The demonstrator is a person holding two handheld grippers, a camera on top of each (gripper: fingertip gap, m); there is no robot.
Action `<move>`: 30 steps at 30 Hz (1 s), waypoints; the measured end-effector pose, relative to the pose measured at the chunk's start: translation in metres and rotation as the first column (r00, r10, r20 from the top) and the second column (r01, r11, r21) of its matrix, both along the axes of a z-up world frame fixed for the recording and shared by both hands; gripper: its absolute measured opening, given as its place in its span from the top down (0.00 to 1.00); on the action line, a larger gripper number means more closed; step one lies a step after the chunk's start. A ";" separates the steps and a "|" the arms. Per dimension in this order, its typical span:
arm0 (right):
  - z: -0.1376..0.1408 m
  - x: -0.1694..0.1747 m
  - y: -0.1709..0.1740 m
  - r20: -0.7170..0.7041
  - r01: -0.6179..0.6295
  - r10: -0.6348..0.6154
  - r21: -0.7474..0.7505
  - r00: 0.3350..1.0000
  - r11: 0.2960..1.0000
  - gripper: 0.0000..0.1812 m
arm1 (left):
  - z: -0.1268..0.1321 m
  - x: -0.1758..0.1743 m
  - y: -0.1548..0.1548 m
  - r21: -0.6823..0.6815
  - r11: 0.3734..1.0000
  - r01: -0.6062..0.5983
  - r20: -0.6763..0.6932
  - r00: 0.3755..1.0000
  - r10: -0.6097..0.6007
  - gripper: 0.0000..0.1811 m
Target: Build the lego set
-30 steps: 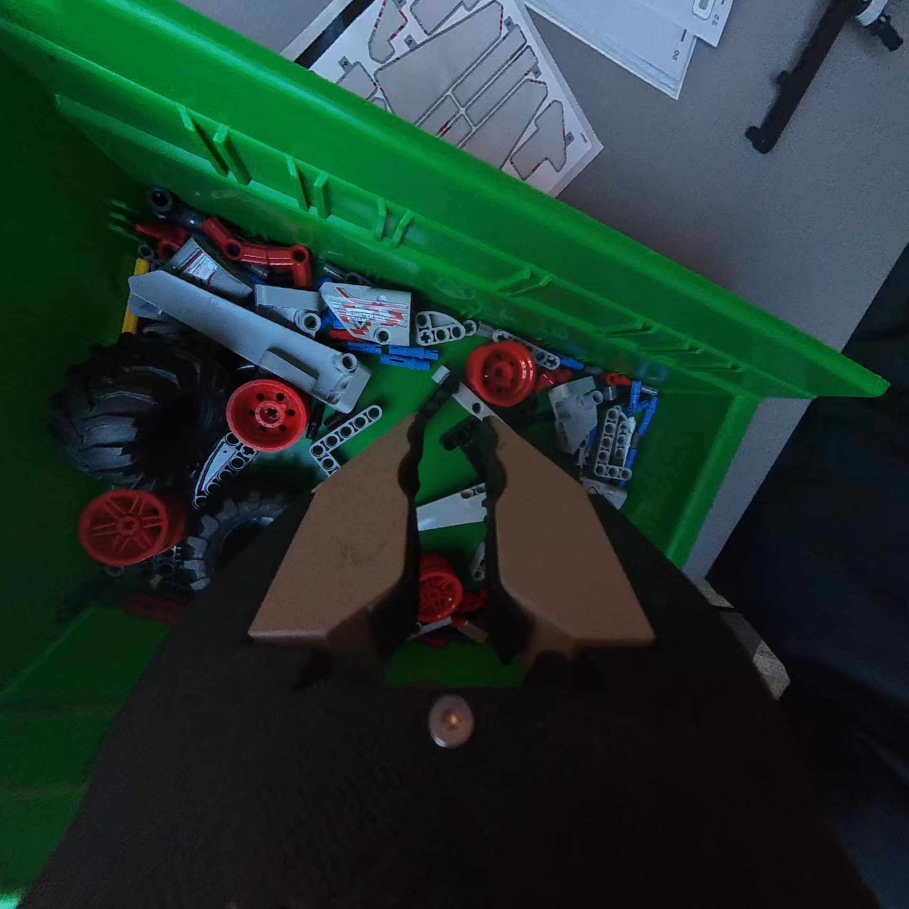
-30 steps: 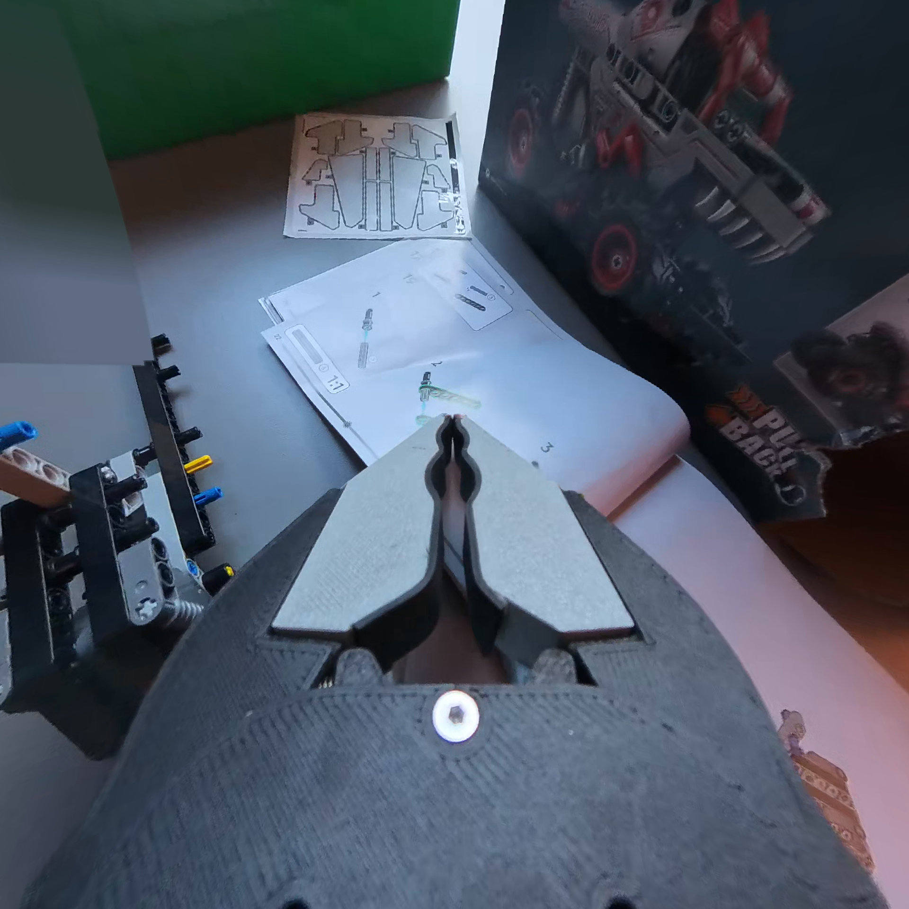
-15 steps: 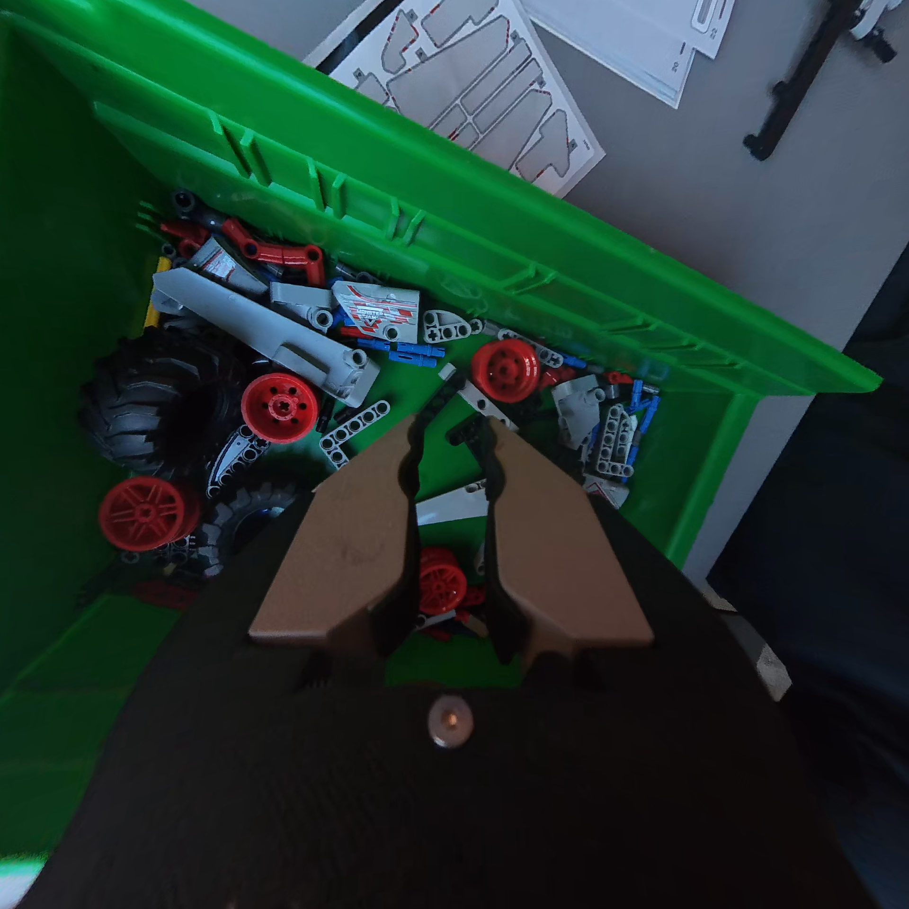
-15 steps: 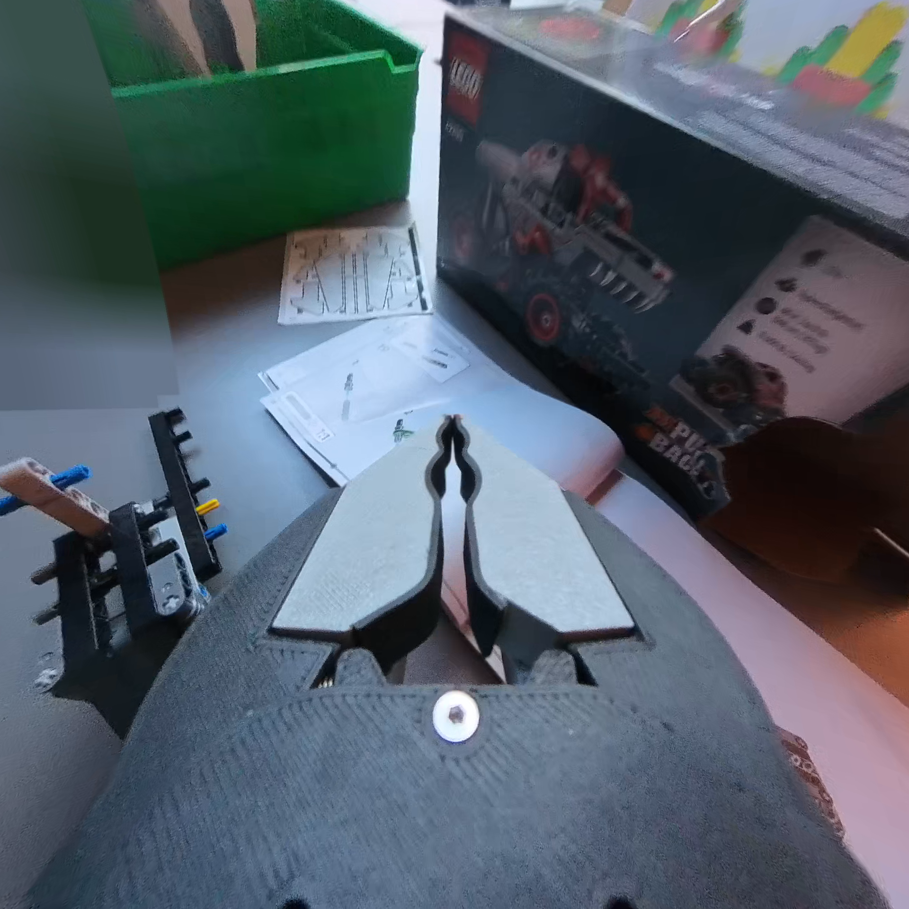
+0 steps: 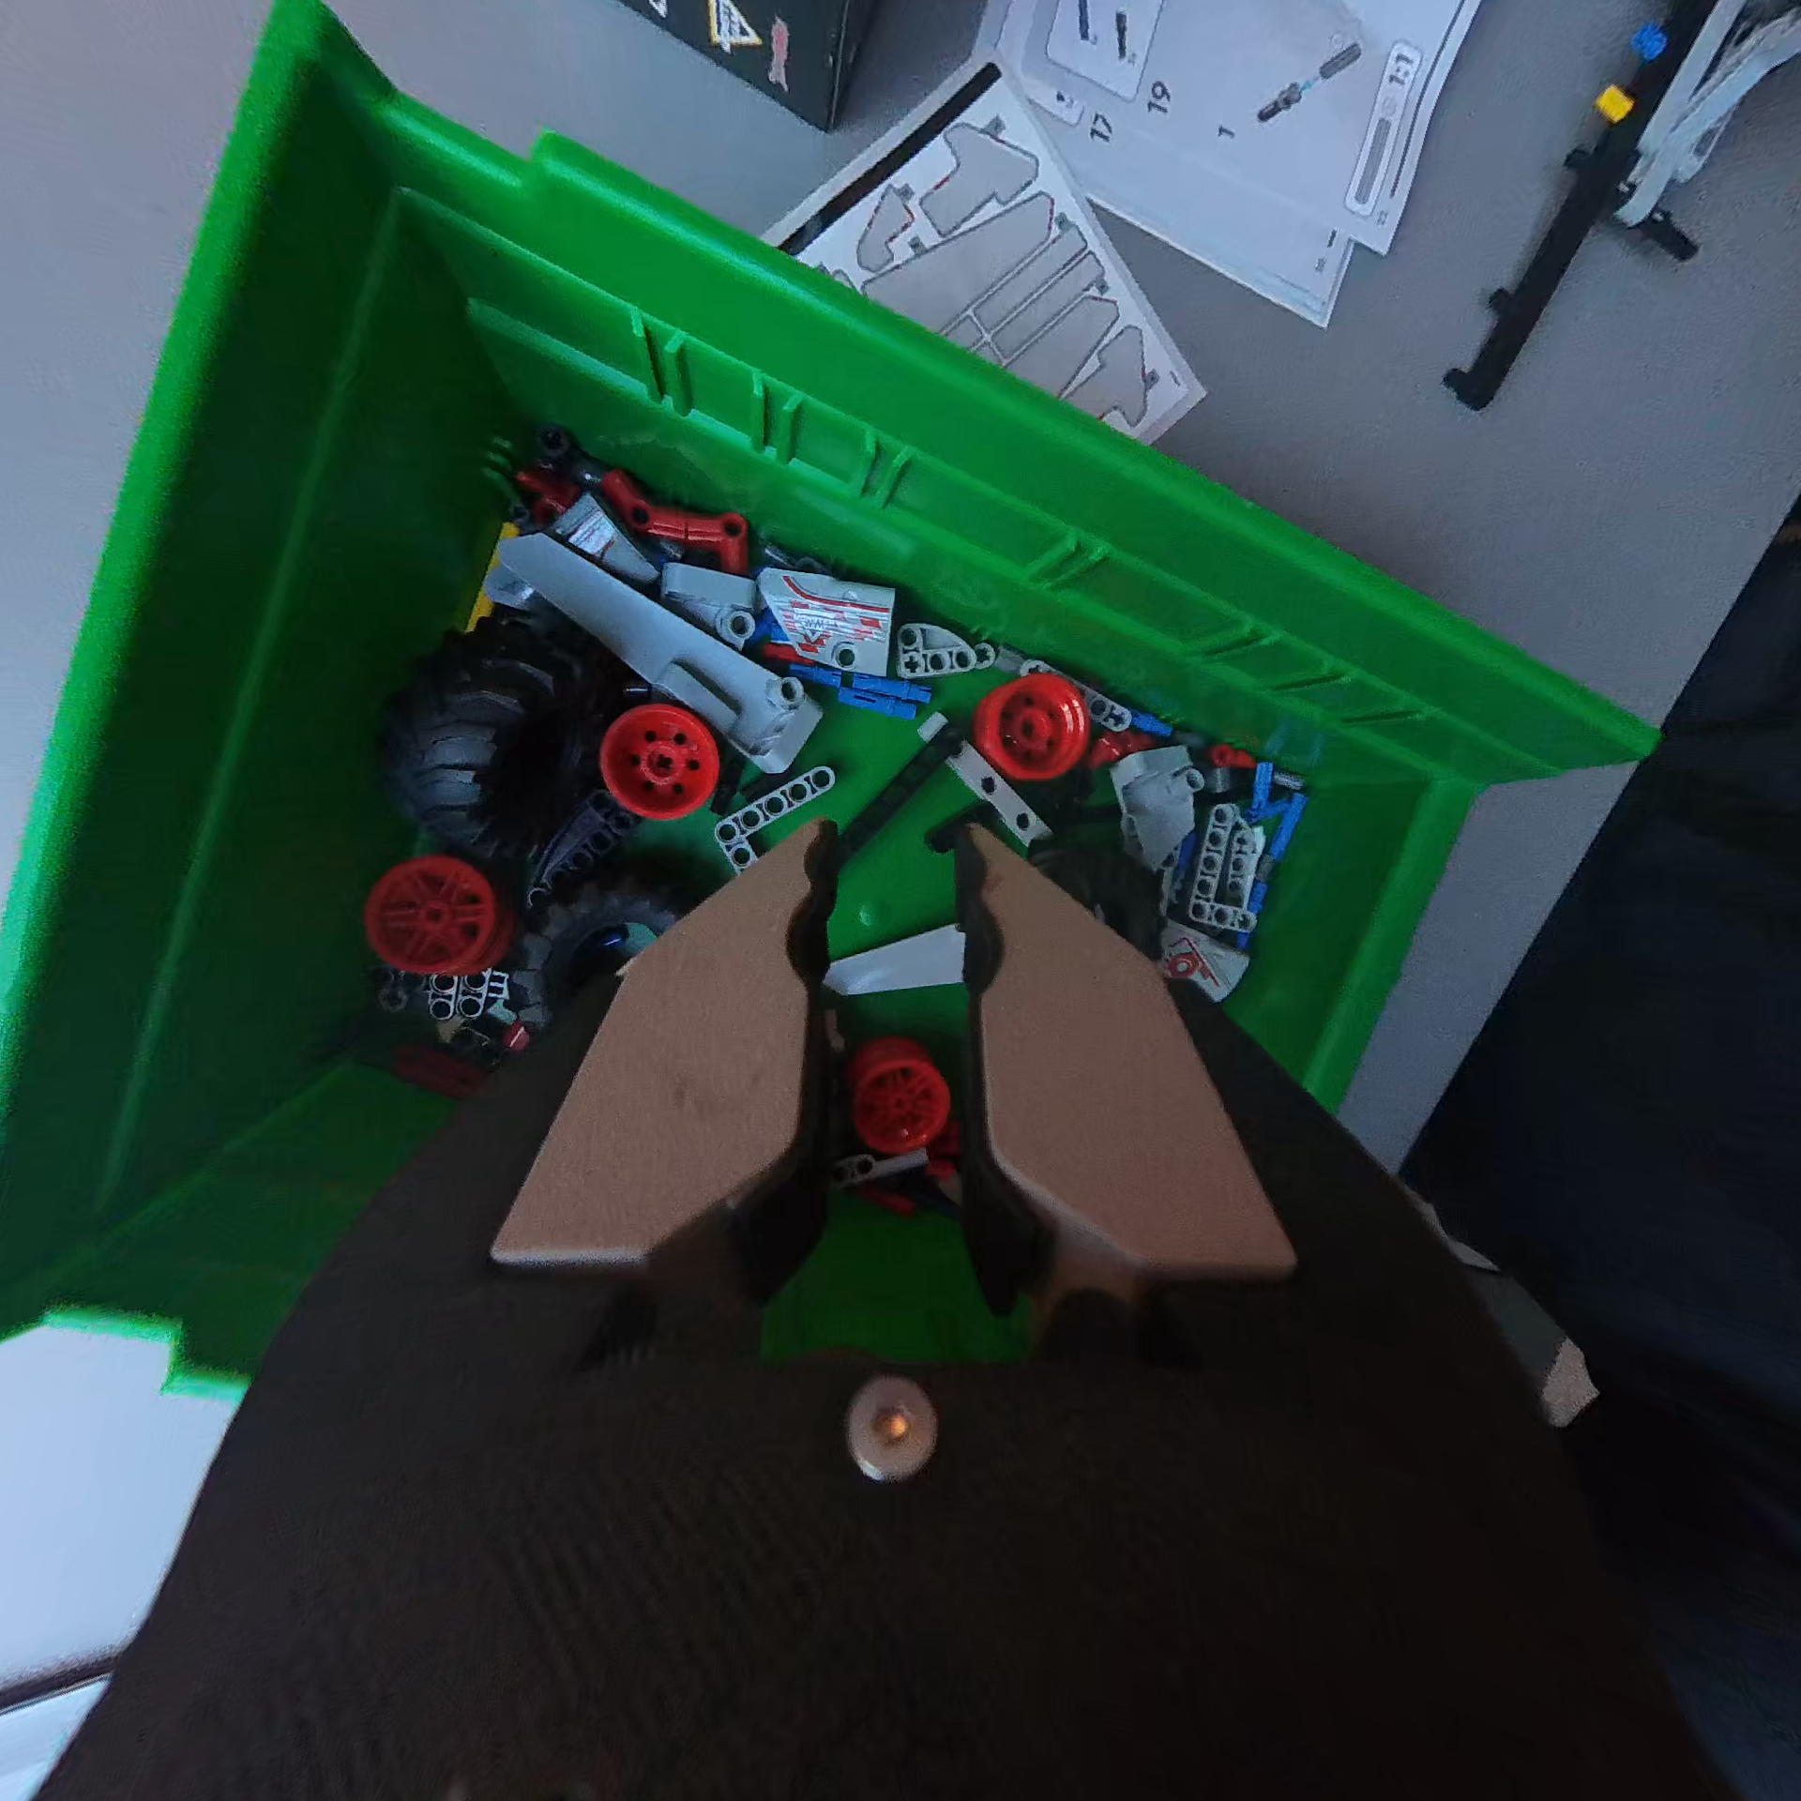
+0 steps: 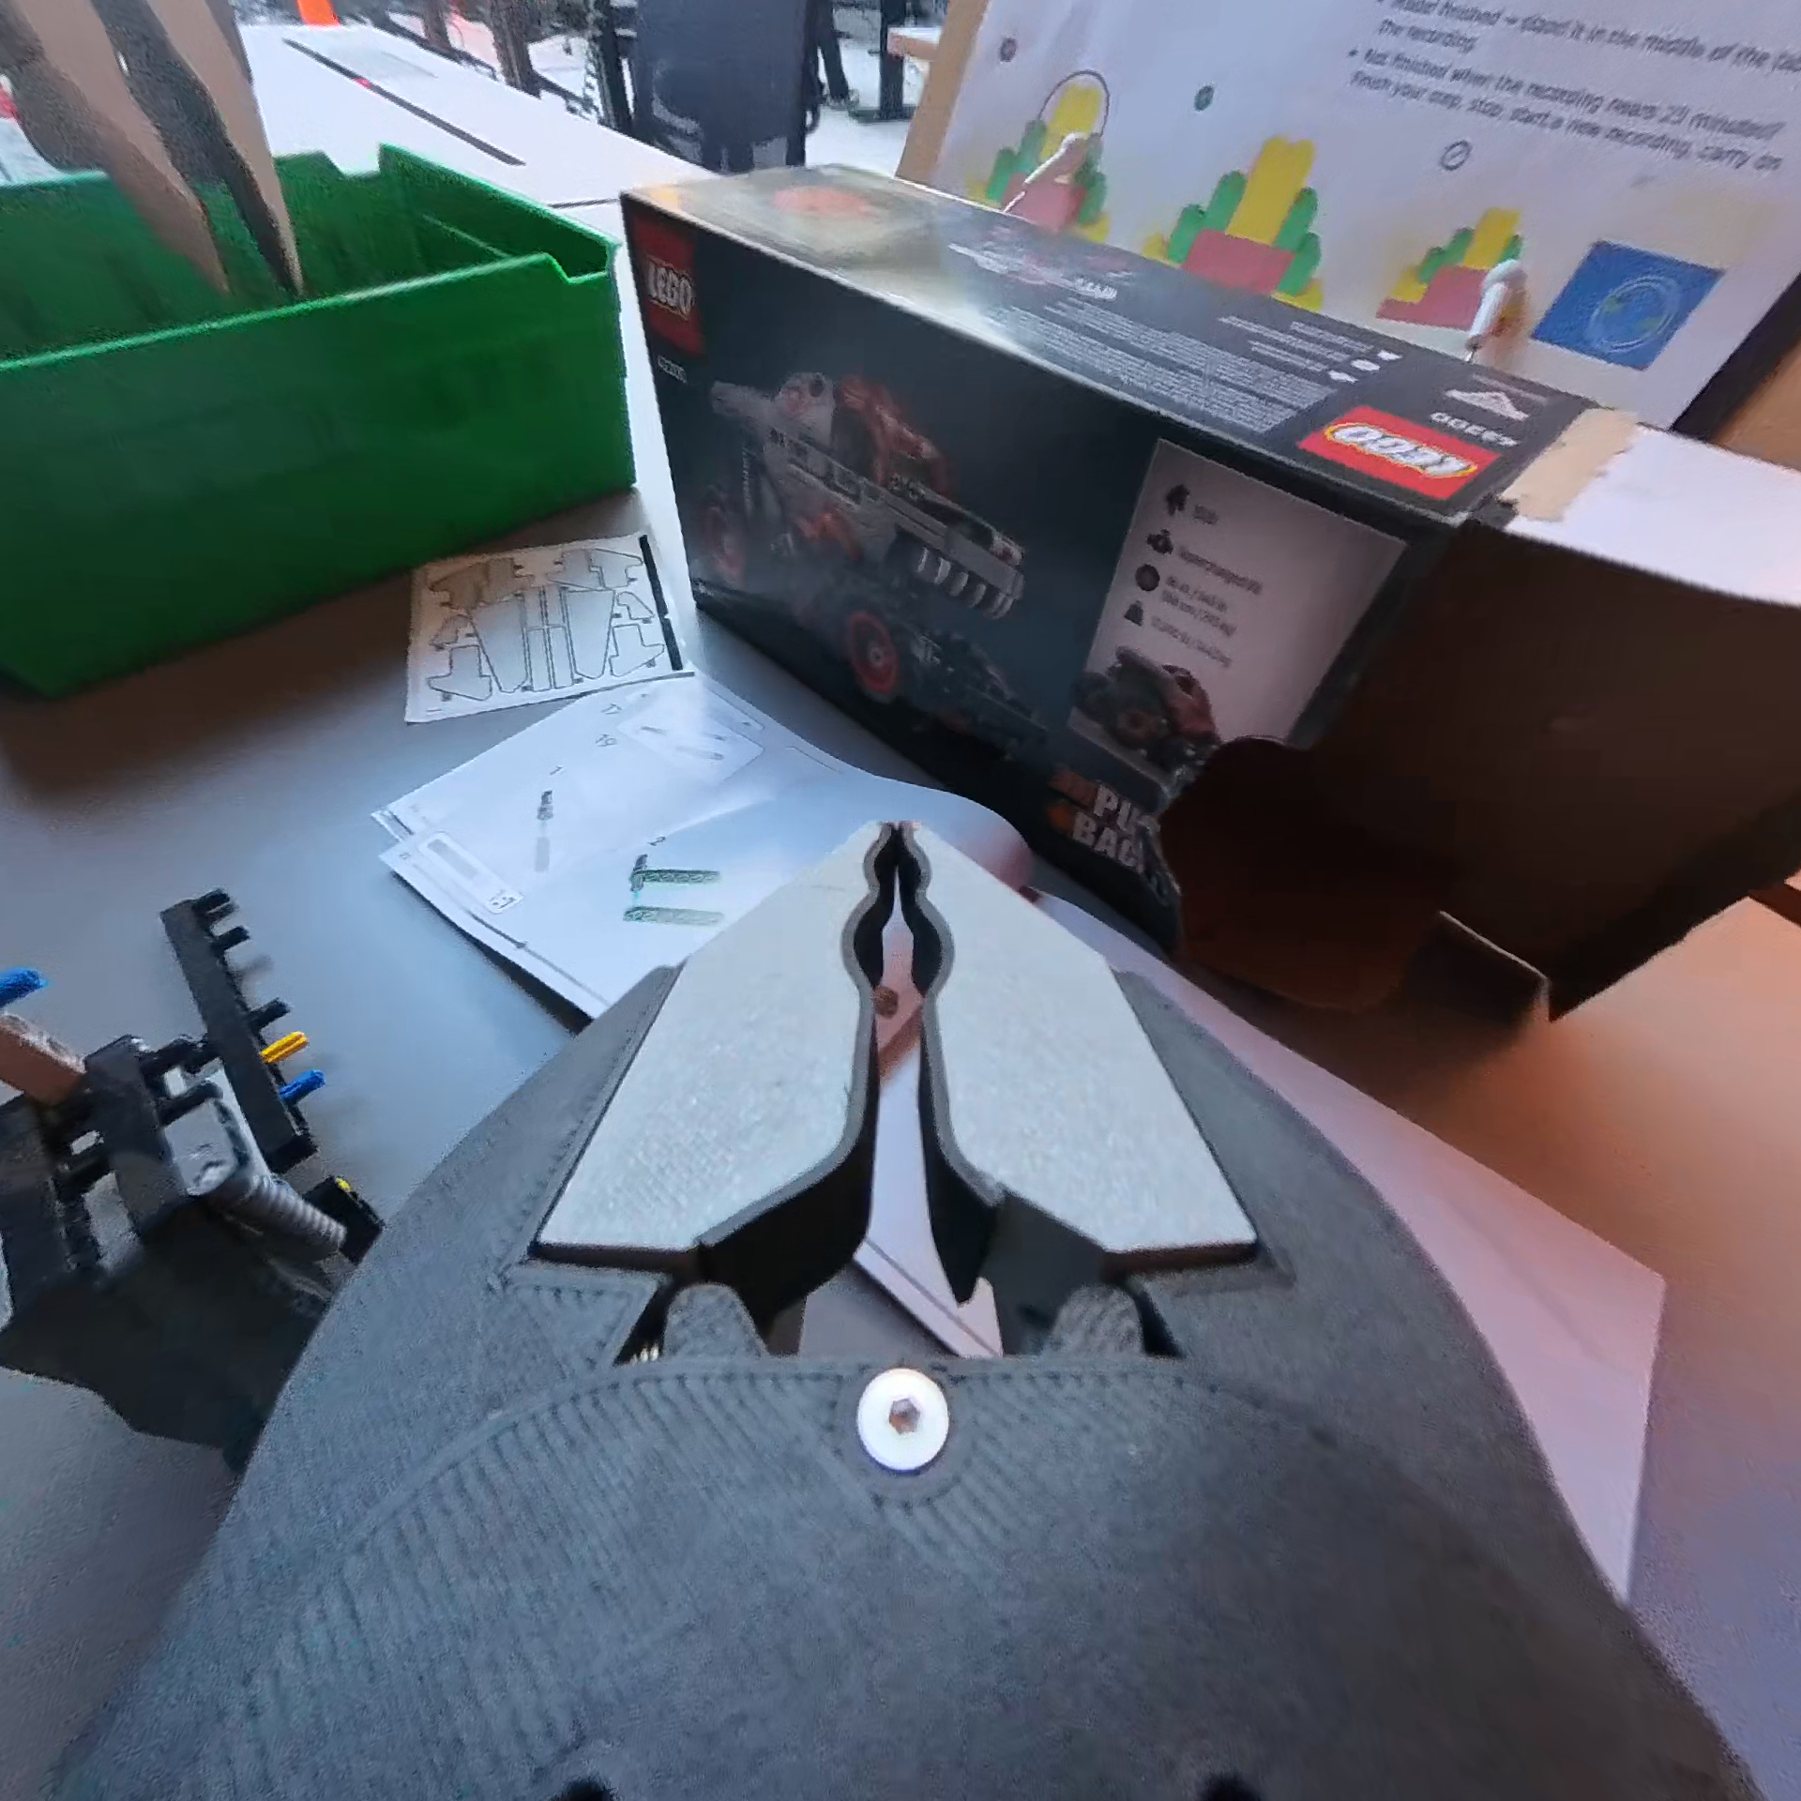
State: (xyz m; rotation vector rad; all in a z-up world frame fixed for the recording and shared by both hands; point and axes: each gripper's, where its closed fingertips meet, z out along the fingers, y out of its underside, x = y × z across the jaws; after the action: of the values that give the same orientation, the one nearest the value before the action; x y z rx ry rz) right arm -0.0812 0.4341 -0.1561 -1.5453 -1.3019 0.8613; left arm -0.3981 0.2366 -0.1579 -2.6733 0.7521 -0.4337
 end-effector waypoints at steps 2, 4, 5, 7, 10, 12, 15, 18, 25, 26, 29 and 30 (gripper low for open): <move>0.006 0.001 -0.001 -0.019 0.000 0.000 0.014 1.000 1.000 1.00 | 0.002 0.002 0.000 0.006 1.000 -0.002 0.003 1.000 0.002 0.87; 0.009 0.003 -0.001 -0.022 0.008 -0.007 0.032 1.000 0.999 1.00 | 0.004 0.006 0.000 0.014 1.000 0.003 0.001 1.000 -0.003 0.87; 0.010 0.003 -0.001 -0.020 0.013 -0.012 0.039 1.000 0.999 1.00 | 0.003 0.008 0.000 0.013 1.000 0.006 -0.002 1.000 -0.006 0.87; 0.011 0.004 0.000 -0.023 0.020 -0.019 0.045 1.000 0.999 1.00 | 0.002 0.011 0.001 0.012 1.000 0.012 -0.010 1.000 -0.012 0.88; 0.010 0.003 0.000 -0.024 0.022 -0.021 0.045 0.999 0.999 1.00 | -0.001 0.015 0.000 0.006 1.000 0.023 -0.020 1.000 -0.022 0.88; 0.007 0.003 0.001 -0.009 0.029 -0.029 0.050 1.000 0.998 1.00 | -0.001 0.016 -0.001 0.007 1.000 0.028 -0.024 0.999 -0.028 0.87; 0.003 0.003 0.004 0.016 0.043 -0.044 0.070 0.999 0.997 1.00 | 0.001 0.013 -0.002 0.012 1.000 0.018 -0.016 1.000 -0.018 0.87; 0.000 0.003 0.006 0.022 0.052 -0.054 0.080 0.998 0.995 1.00 | 0.007 0.009 -0.001 0.033 0.999 0.003 -0.006 1.000 -0.002 0.87; -0.003 0.006 0.018 0.010 0.104 -0.107 0.137 0.994 0.985 1.00 | 0.024 -0.021 0.008 0.112 0.989 -0.099 -0.022 0.995 0.102 0.88; -0.003 0.006 0.018 0.007 0.106 -0.108 0.140 0.994 0.984 1.00 | 0.024 -0.028 0.009 0.115 0.986 -0.121 -0.026 0.992 0.124 0.88; -0.007 0.008 0.022 0.025 0.119 -0.125 0.174 0.992 0.978 1.00 | 0.021 -0.046 0.012 0.122 0.981 -0.152 -0.044 0.986 0.159 0.87; -0.010 0.009 0.024 0.033 0.126 -0.135 0.191 0.990 0.973 1.00 | 0.017 -0.050 0.011 0.105 0.984 -0.147 -0.047 0.987 0.152 0.87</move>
State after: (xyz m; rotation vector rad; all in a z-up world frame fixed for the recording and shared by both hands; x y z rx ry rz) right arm -0.0726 0.4584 -0.1658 -1.4894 -1.2610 0.6050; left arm -0.4479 0.2473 -0.1407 -2.6328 0.5668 -0.2773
